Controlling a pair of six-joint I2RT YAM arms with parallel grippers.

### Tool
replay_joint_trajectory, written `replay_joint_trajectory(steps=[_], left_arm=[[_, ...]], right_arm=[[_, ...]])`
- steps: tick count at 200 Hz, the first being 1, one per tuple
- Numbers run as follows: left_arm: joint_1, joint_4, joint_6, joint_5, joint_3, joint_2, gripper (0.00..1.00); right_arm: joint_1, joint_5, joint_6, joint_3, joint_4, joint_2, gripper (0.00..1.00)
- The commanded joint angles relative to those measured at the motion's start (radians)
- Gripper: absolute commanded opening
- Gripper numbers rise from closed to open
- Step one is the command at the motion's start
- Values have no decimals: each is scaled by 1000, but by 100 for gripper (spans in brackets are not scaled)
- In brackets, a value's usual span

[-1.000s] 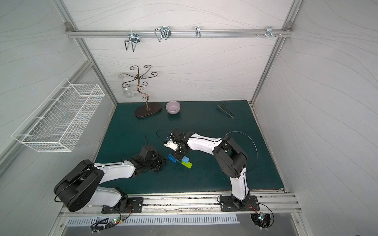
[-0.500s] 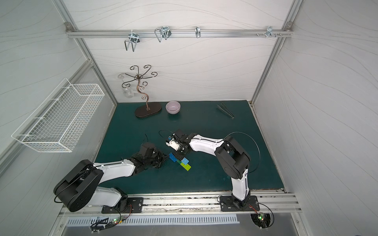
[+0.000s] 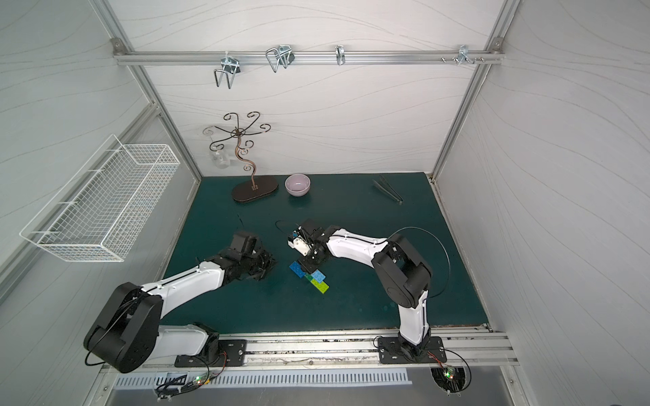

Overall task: Assemble a small pinwheel with lego
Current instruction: Assemble the lego brick with the lego brick, then pick up the lego brick from the center of the board.

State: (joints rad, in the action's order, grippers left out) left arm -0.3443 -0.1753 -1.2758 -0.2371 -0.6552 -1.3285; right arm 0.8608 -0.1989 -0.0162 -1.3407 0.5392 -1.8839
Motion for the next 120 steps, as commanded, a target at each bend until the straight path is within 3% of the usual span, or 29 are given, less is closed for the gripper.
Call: replay_joint_trajectory(steps=[1, 24, 37, 50, 75, 99, 120], left_arm=[[33, -274, 337, 132, -231, -13, 21], [26, -320, 585, 202, -409, -137, 38], [-7, -285, 771, 178, -497, -242, 45], [-67, -332, 959, 231, -615, -358, 50], [-138, -323, 1331, 129, -732, -504, 49], [-139, -228, 1650, -62, -725, -547, 52], [-138, -367, 1816, -69, -864, -671, 54]], right_arm=[[-92, -178, -162, -100, 58, 60, 38], [-162, -179, -305, -28, 36, 180, 47], [-196, -101, -370, 50, 43, 266, 52], [-210, 11, -379, 110, 71, 344, 54], [-249, 188, -377, 198, 128, 475, 58], [-303, 185, -394, 270, 149, 587, 60], [-318, 192, -374, 307, 181, 660, 60]])
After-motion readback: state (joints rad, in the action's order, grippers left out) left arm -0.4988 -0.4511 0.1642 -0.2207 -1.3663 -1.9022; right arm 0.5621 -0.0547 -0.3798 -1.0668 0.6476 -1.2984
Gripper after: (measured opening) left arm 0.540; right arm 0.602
